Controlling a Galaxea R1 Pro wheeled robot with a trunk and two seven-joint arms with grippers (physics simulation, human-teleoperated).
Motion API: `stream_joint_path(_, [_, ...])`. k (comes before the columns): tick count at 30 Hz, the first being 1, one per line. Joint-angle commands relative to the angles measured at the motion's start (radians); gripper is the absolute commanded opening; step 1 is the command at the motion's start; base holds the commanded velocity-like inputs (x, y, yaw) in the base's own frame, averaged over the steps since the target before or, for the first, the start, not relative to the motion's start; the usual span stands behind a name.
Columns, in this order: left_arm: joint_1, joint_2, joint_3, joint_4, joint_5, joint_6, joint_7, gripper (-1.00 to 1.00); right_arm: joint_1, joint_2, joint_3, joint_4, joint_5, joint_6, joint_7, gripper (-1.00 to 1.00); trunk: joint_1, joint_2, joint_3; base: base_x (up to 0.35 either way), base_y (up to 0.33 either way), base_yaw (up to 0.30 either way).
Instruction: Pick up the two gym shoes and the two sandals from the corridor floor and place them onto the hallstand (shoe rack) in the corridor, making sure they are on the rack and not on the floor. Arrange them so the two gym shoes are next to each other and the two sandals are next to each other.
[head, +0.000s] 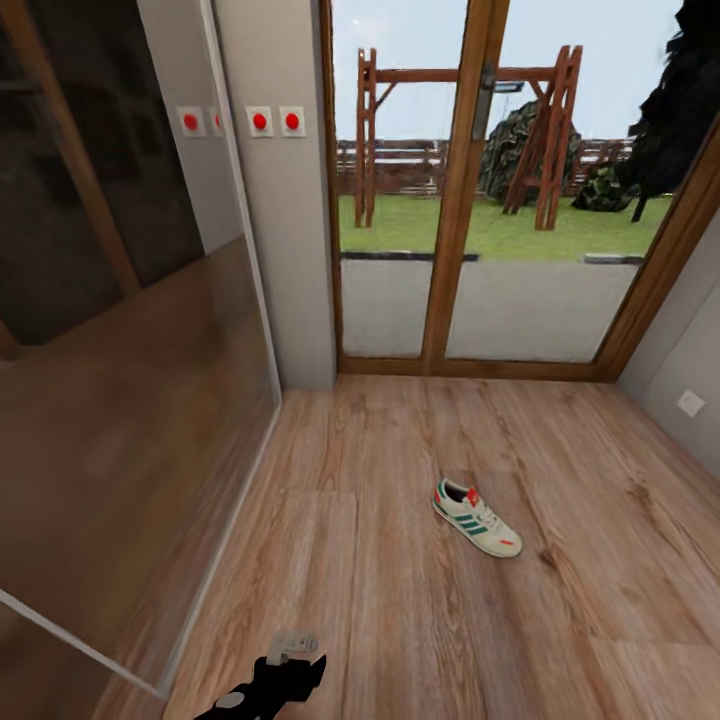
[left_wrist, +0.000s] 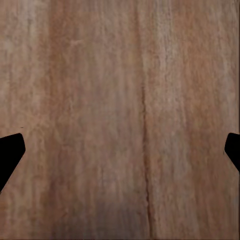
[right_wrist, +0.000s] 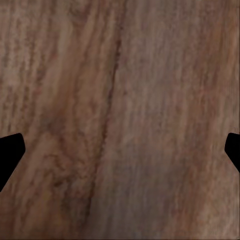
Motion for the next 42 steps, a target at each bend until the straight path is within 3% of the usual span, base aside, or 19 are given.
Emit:
stream_joint_path(1, [0.0,0.0,0.0,0.0,0.0,0.0,0.0,1.0,0.0,0.0,0.0,0.0,0.0,0.0,0.0,1.0,0.0,0.0,0.0,0.297,-0.17,0.0])
stream_joint_path(12, [0.0,0.0,0.0,0.0,0.0,0.0,0.0,1.0,0.0,0.0,0.0,0.0,0.0,0.0,0.0,1.0,0.0,0.0,0.0,0.14,-0.077,0.0])
stream_joint_path(42, [0.003,-0.002,0.0,0.0,0.0,0.0,0.002,1.0,0.0,0.003,-0.001,0.005,0.0,0.002,0.003,1.0,0.0,0.0,0.0,0.005,-0.003,0.0])
